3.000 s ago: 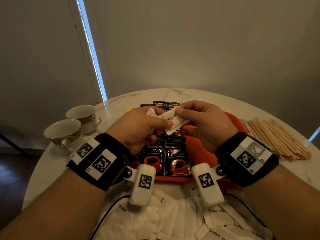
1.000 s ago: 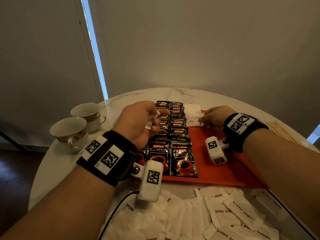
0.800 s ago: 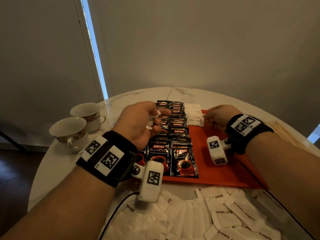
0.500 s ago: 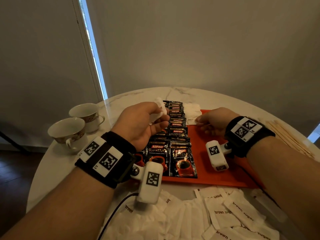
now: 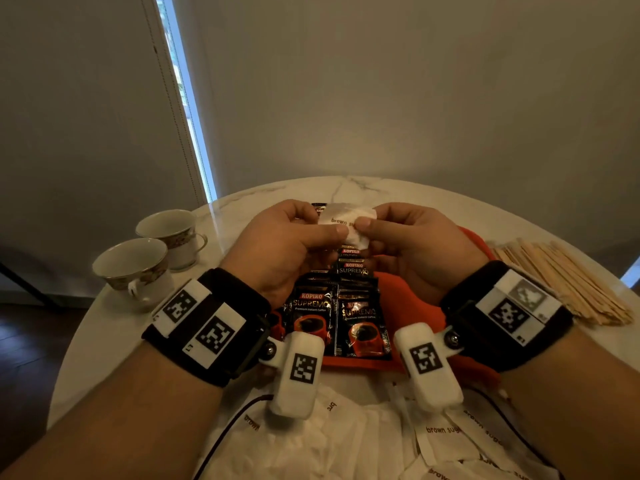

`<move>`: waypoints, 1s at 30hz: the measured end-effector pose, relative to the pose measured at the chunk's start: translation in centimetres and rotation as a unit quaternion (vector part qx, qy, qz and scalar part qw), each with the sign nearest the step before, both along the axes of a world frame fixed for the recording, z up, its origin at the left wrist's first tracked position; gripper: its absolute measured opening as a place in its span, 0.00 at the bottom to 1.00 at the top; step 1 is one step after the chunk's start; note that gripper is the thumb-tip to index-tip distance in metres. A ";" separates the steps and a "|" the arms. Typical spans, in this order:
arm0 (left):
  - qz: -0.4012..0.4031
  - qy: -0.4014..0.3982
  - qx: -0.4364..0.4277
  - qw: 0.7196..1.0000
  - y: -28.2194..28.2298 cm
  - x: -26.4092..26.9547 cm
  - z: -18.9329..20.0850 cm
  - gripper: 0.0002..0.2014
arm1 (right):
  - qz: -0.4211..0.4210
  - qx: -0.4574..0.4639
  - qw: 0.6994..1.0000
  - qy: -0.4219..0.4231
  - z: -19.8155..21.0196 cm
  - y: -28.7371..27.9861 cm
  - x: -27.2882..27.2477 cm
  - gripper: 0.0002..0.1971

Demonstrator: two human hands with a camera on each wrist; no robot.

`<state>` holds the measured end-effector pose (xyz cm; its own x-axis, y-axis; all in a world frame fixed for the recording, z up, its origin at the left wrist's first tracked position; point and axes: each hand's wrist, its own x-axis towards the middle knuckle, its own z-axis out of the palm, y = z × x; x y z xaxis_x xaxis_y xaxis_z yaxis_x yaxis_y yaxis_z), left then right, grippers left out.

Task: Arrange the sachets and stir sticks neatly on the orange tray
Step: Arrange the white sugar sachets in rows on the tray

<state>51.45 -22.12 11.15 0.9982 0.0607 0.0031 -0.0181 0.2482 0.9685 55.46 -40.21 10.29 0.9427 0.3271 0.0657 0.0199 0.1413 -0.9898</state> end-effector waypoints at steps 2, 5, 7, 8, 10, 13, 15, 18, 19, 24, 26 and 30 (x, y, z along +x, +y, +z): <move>-0.001 -0.037 0.007 0.999 0.1 -0.1 0.3 0.16 | -0.032 0.002 0.999 -0.001 -0.2 -0.1 -0.1 0.07; -0.009 -0.071 0.057 0.996 0.0 -0.5 0.6 0.16 | -0.064 -0.014 0.998 -0.024 -0.1 -0.1 -0.4 0.06; -0.009 -0.086 0.083 0.993 -0.1 -0.7 0.7 0.13 | -0.075 -0.017 0.996 -0.039 0.2 -0.1 -0.6 0.08; -0.008 -0.092 0.096 0.991 -0.1 -0.8 0.8 0.13 | -0.076 -0.023 0.996 -0.046 0.4 -0.1 -0.7 0.09; -0.008 -0.093 0.111 0.989 -0.2 -1.0 0.9 0.13 | -0.078 -0.051 0.993 -0.068 0.7 -0.2 -0.9 0.10; 0.003 -0.088 0.125 0.988 -0.3 -1.0 0.8 0.14 | -0.091 -0.085 0.986 -0.110 0.7 -0.4 -1.1 0.09; 0.004 -0.087 0.121 0.989 -0.2 -0.9 0.8 0.15 | -0.115 -0.059 0.983 -0.127 0.7 -0.3 -1.1 0.05; 0.009 -0.092 0.118 0.989 -0.2 -0.8 0.7 0.16 | -0.122 0.016 0.987 -0.105 0.7 -0.2 -1.1 0.02; 0.013 -0.094 0.117 0.989 -0.2 -0.7 0.7 0.17 | -0.104 0.024 0.990 -0.089 0.8 -0.3 -1.1 0.03; 0.008 -0.083 0.120 0.989 0.1 -0.2 0.4 0.19 | -0.047 -0.018 0.997 -0.052 0.9 -0.8 -0.4 0.06; 0.005 -0.073 0.101 0.992 0.3 0.0 0.4 0.20 | -0.084 -0.026 0.995 -0.041 1.0 -1.3 0.3 0.04; 0.036 -0.051 0.010 0.998 1.4 0.5 0.6 0.19 | -0.211 -0.077 0.974 0.012 0.2 -3.1 3.4 0.05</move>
<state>51.98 -20.76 11.76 0.9856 0.1304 0.1073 -0.1346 0.2230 0.9655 58.88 -43.30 10.53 0.9960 -0.0863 0.0219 0.0198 -0.0246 -0.9995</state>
